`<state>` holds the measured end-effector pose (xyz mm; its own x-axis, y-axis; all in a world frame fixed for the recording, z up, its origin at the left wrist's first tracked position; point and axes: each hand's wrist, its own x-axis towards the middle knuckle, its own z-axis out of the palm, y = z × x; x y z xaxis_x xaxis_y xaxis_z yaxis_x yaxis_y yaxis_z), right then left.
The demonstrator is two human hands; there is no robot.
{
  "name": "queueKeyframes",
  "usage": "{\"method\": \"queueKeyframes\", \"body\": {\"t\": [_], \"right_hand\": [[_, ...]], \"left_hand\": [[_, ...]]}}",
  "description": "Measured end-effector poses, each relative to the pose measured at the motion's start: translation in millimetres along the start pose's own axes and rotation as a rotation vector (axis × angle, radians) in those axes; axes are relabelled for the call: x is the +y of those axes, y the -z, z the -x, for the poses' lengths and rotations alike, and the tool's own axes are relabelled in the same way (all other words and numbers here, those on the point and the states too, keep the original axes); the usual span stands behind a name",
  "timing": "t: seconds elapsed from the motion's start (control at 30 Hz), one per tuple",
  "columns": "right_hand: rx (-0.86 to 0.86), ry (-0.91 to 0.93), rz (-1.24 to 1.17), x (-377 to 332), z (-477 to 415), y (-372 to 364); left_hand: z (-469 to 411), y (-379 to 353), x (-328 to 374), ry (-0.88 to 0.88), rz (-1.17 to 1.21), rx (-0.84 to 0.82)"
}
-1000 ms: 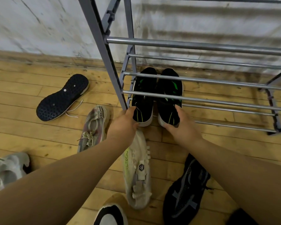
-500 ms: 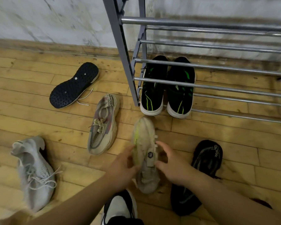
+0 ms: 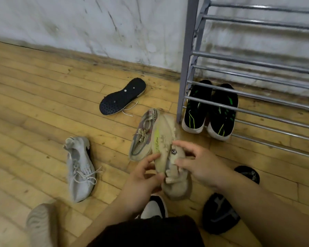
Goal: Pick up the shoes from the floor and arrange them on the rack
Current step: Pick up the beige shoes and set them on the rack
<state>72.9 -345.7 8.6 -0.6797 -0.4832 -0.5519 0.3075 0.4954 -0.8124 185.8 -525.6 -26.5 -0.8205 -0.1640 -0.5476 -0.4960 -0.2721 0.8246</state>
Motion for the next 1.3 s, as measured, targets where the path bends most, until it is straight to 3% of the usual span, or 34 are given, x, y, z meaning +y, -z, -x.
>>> {"method": "queueKeyframes", "body": {"t": [0.13, 0.37, 0.5, 0.6, 0.77, 0.83, 1.0, 1.17, 1.3], "right_hand": [[-0.056, 0.104, 0.051, -106.8, 15.9, -10.7], [-0.241, 0.213, 0.328, -271.5, 103.4, -61.6], [-0.321, 0.203, 0.443, -307.9, 161.3, -123.6], [-0.304, 0.197, 0.442, -295.9, 179.7, -182.2], [-0.270, 0.006, 0.211, -208.1, 178.7, -257.0], [-0.301, -0.086, 0.243, -187.7, 177.0, -269.9], [-0.213, -0.134, 0.259, -168.2, 151.4, -258.2], [-0.152, -0.064, 0.492, -147.2, 131.7, -261.6], [-0.178, -0.031, 0.592, -144.9, 120.9, -260.2]], "left_hand": [[49.7, 8.2, 57.0, -0.146, 0.360, 0.130], [161.4, 49.5, 137.6, -0.400, 0.493, 0.169], [226.9, 95.5, 132.7, -0.480, 0.501, 0.185], [265.7, 130.1, 107.8, -0.474, 0.531, 0.229], [302.3, 177.9, 46.4, -0.284, 0.463, 0.351], [307.5, 196.2, 17.4, -0.169, 0.382, 0.420], [289.3, 236.6, -58.0, 0.072, -0.230, 0.727], [242.9, 269.9, -131.8, 0.372, -0.651, 0.630], [220.0, 277.5, -170.8, 0.452, -0.728, 0.568]]}}
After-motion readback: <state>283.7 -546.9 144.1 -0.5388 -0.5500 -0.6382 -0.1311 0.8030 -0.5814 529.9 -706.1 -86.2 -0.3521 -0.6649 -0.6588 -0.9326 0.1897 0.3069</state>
